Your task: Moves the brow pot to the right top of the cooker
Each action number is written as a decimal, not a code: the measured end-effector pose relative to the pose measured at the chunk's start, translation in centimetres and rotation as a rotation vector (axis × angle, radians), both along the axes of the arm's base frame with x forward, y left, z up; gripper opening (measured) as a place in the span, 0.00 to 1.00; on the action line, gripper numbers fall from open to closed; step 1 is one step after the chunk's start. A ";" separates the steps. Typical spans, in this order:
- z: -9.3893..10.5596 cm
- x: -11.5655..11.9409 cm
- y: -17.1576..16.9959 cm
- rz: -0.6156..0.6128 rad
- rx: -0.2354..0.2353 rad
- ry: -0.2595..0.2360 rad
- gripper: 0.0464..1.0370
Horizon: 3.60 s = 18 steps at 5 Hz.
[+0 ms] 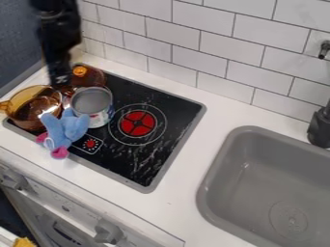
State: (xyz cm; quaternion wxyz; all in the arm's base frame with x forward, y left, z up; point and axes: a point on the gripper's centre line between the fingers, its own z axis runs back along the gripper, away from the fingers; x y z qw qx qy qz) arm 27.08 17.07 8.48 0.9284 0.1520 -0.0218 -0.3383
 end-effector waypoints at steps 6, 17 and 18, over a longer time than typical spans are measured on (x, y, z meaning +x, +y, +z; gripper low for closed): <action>-5.2 -4.6 3.6 0.003 -0.052 0.126 0.96; -2.4 -3.8 3.7 0.052 -0.128 0.000 0.03; -0.2 -2.9 1.8 0.001 -0.131 -0.043 0.03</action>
